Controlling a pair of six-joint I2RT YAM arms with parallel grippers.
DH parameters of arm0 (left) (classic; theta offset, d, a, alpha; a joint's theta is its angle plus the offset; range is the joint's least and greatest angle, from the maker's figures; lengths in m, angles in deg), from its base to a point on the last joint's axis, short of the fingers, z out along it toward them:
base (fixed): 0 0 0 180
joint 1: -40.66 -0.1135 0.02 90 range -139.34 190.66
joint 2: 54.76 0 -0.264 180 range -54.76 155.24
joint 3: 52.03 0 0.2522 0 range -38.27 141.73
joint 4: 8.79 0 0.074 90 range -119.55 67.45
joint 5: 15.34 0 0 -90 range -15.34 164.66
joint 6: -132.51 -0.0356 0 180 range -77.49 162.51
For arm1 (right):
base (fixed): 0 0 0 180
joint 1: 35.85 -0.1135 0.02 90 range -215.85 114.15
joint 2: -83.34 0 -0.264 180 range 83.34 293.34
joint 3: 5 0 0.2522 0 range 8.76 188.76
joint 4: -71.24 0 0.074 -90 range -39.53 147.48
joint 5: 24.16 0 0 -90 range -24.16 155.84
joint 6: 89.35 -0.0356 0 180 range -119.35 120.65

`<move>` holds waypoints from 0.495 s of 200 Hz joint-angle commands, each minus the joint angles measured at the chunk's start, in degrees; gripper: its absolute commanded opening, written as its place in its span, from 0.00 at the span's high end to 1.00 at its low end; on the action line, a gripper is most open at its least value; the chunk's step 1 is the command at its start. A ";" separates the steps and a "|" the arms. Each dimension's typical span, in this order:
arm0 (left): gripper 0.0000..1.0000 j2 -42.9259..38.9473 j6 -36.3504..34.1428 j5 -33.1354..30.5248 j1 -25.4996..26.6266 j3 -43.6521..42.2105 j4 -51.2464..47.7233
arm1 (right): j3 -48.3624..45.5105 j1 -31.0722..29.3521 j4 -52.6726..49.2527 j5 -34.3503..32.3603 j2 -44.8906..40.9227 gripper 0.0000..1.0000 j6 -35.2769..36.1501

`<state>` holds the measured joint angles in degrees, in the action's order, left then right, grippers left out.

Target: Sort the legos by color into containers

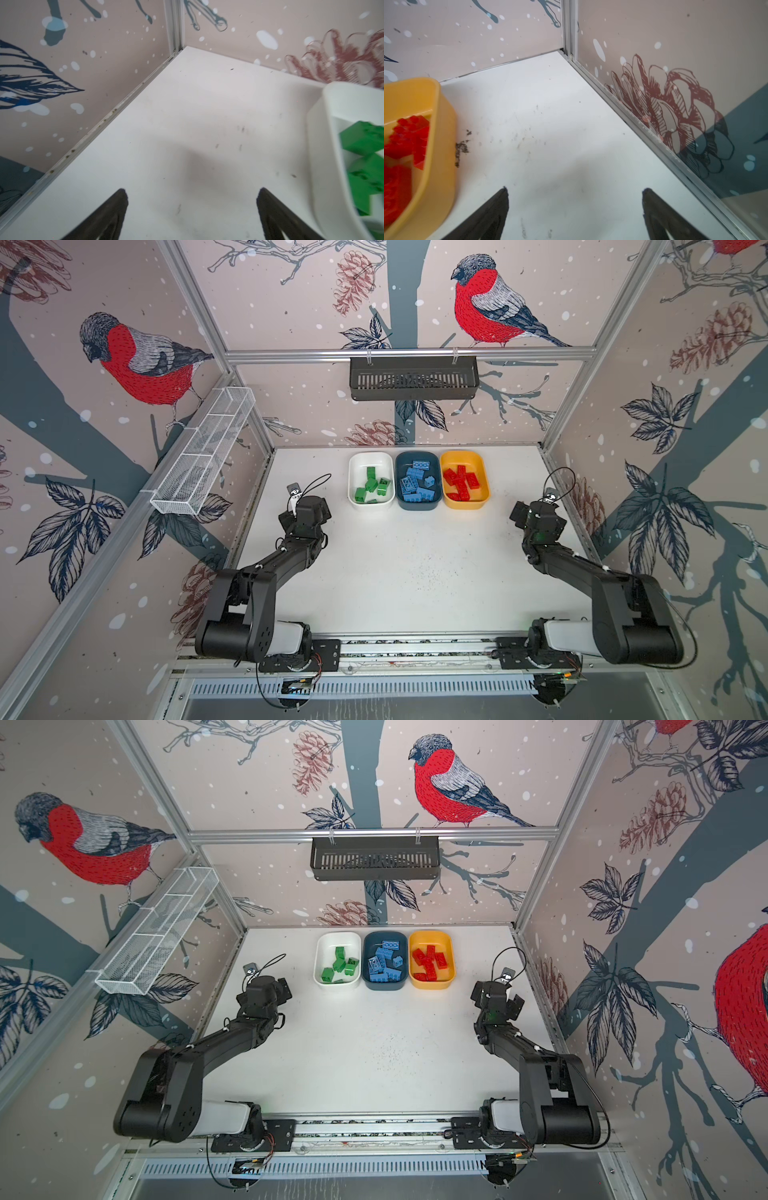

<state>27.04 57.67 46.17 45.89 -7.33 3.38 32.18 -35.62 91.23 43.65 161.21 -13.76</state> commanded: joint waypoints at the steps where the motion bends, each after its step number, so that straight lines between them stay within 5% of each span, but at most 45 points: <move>1: 0.03 3.70 -7.94 3.61 -1.10 -3.70 17.99 | -5.47 2.01 18.96 10.10 1.55 0.01 3.16; 23: 0.02 5.31 -12.09 5.88 -1.19 -5.72 25.89 | -7.80 1.57 26.02 18.53 2.50 0.01 8.38; 44: 0.01 5.71 -13.61 9.26 -1.34 -9.34 32.75 | -12.93 0.88 44.99 24.40 10.68 0.01 11.47; 59: 0.01 5.32 -13.80 10.83 -1.37 -13.36 40.22 | -9.44 0.65 32.34 20.70 7.54 0.01 10.48; 75: 0.02 8.55 -14.77 10.90 -1.37 -18.76 53.72 | -10.85 -0.22 37.98 17.39 8.95 0.01 10.35; 99: 0.02 6.36 -12.73 9.50 -1.54 -17.05 46.11 | -10.12 -0.27 35.34 16.71 8.24 0.01 10.06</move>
<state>34.19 45.08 55.22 44.56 -24.77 41.20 21.73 -35.82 123.87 61.99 169.69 -3.93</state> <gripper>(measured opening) 0.981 0.995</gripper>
